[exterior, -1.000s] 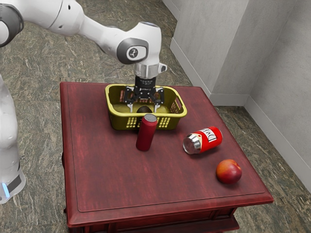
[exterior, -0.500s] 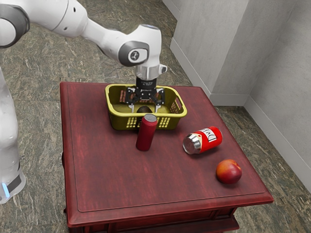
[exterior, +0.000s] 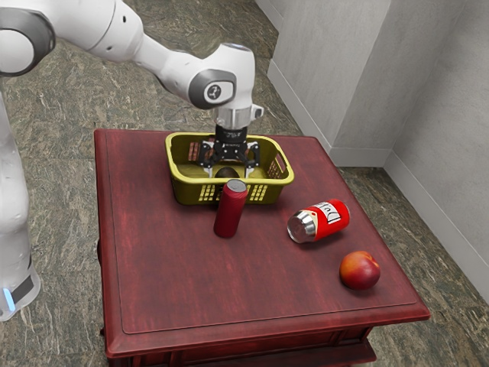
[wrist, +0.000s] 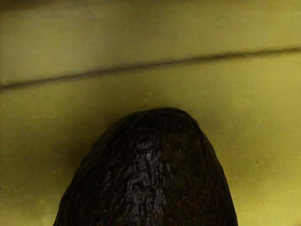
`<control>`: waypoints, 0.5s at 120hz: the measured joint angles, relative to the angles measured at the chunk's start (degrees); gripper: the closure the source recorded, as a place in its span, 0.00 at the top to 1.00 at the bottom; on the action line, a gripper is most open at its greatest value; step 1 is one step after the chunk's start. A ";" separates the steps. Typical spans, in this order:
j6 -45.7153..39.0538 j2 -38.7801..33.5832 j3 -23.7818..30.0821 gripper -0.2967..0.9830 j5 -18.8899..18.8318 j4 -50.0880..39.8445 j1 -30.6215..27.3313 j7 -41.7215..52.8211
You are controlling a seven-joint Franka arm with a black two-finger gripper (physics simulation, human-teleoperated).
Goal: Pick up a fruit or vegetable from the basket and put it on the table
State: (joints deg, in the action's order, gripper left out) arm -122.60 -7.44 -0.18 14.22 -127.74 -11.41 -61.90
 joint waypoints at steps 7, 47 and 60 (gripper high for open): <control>-0.09 0.24 -0.03 0.77 0.05 0.01 -0.08 0.02; -1.10 1.74 0.00 0.77 0.82 0.01 -0.01 0.10; -1.31 1.97 0.00 0.74 1.28 0.01 -0.01 0.12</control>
State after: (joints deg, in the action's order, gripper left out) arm -123.90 -5.47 -0.18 15.51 -127.73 -11.43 -61.78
